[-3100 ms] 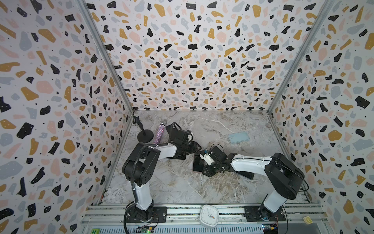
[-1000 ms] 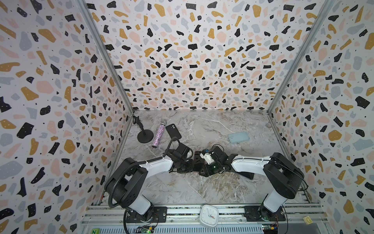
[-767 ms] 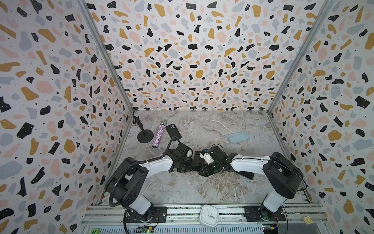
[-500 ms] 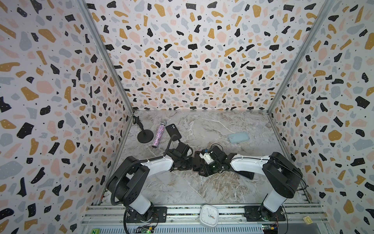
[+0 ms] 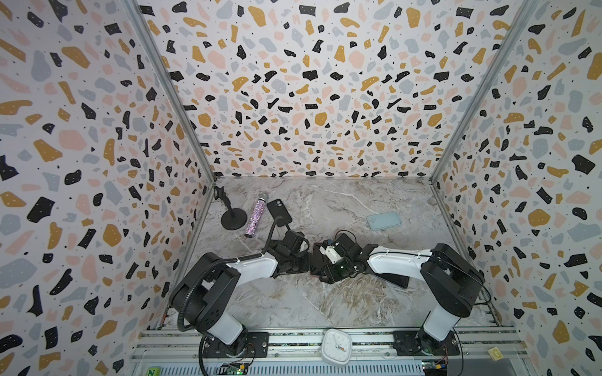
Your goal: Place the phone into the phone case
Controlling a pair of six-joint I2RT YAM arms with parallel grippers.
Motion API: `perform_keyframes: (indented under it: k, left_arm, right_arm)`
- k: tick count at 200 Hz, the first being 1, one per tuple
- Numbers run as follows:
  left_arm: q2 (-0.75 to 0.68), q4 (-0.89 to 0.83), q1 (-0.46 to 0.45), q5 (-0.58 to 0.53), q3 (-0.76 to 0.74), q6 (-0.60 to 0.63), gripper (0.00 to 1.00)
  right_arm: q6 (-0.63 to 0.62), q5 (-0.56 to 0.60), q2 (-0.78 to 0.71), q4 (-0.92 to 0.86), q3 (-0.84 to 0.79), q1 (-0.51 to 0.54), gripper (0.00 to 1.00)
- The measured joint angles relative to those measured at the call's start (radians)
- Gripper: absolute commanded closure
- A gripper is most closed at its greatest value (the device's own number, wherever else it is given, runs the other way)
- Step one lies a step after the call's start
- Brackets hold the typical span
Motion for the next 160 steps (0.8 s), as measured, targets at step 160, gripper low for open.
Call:
perform_keyframes:
  k: [160]
  left_arm:
    - [-0.015, -0.262, -0.074, -0.064, 0.113, 0.062, 0.89]
  right_arm:
    - [-0.028, 0.015, 0.003, -0.017, 0.015, 0.009, 0.45]
